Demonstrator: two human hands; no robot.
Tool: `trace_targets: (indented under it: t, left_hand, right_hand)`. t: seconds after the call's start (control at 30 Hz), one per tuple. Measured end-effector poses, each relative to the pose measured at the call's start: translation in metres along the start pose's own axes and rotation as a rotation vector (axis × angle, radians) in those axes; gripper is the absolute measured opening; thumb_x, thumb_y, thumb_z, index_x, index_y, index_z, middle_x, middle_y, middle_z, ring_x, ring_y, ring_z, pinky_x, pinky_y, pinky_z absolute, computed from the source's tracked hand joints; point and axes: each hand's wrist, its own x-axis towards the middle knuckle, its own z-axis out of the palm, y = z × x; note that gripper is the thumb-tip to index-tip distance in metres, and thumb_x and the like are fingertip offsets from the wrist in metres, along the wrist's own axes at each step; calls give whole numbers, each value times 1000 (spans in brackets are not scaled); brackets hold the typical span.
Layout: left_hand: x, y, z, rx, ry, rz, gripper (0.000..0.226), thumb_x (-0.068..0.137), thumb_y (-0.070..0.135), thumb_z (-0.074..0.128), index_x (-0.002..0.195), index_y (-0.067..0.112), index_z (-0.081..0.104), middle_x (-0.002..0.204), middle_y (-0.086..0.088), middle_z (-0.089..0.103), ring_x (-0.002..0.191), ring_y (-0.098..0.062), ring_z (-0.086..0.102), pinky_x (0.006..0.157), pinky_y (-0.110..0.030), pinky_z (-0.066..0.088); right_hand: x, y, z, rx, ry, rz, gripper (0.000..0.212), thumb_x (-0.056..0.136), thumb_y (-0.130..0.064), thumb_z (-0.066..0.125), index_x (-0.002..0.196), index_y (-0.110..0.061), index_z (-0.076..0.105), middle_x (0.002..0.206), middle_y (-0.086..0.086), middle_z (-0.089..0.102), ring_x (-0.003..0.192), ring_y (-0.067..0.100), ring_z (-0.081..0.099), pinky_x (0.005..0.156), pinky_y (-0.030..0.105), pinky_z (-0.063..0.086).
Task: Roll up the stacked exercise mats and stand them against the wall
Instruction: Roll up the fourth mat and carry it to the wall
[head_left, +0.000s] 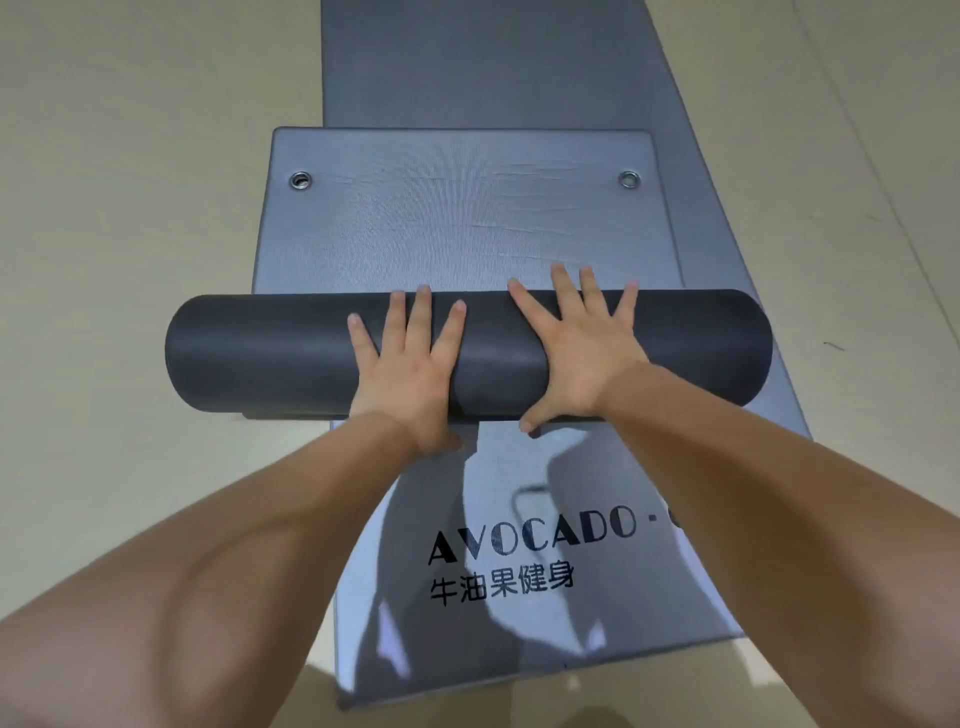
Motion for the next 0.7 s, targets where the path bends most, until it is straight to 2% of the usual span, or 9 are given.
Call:
trace_targets:
  t: [0.1, 0.17, 0.27, 0.33, 0.43, 0.53, 0.7]
  left_hand:
    - [32, -9, -19, -15, -41, 9, 163, 41, 84, 80, 159, 26, -16, 169, -11, -12, 155, -37, -15, 117, -72, -4]
    - [49, -13, -27, -6, -62, 11, 165, 37, 86, 80, 160, 27, -13, 170, -9, -8, 156, -36, -12, 117, -72, -1]
    - [59, -17, -27, 12, -20, 32, 161, 38, 83, 82, 161, 28, -6, 169, -8, -5, 156, -34, -4, 116, -73, 3]
    - [58, -19, -19, 31, 59, 88, 151, 41, 79, 83, 160, 28, 5, 167, -7, 10, 154, -33, 10, 116, -74, 9]
    - [56, -19, -7, 33, 149, 105, 135, 52, 70, 82, 159, 24, 12, 163, -7, 22, 152, -32, 17, 116, -73, 11]
    - [56, -13, -7, 1, 140, 64, 128, 60, 69, 80, 159, 22, 14, 162, -10, 24, 152, -33, 16, 116, -72, 7]
    - [49, -8, -11, 27, 124, 74, 107, 72, 59, 77, 155, 21, 20, 153, -9, 35, 148, -31, 25, 115, -73, 13]
  right_hand:
    - [1, -8, 4, -98, 99, -59, 159, 51, -85, 79, 157, -37, -29, 169, 17, -26, 156, 43, -23, 116, 79, -7]
    - [5, -15, 9, -87, 85, -17, 157, 56, -77, 84, 156, -38, -31, 169, 19, -25, 156, 45, -21, 117, 78, -6]
    - [20, -14, 6, -43, 44, 25, 152, 61, -55, 91, 157, -42, -26, 171, 24, -5, 158, 45, -5, 120, 75, 2]
    - [30, -9, -2, -45, 16, 7, 150, 59, -45, 93, 159, -42, -19, 167, 25, 15, 156, 43, 12, 121, 72, 9]
    - [42, -3, -9, -52, 10, -41, 141, 58, -45, 89, 162, -42, -6, 146, 17, 44, 139, 37, 40, 117, 66, 24]
    - [47, 0, -12, -44, 13, -62, 130, 62, -50, 87, 161, -43, 3, 129, 11, 54, 121, 33, 53, 107, 58, 37]
    - [35, -4, -8, -39, 19, -44, 120, 69, -46, 83, 162, -43, 7, 122, 8, 57, 112, 31, 57, 100, 51, 40]
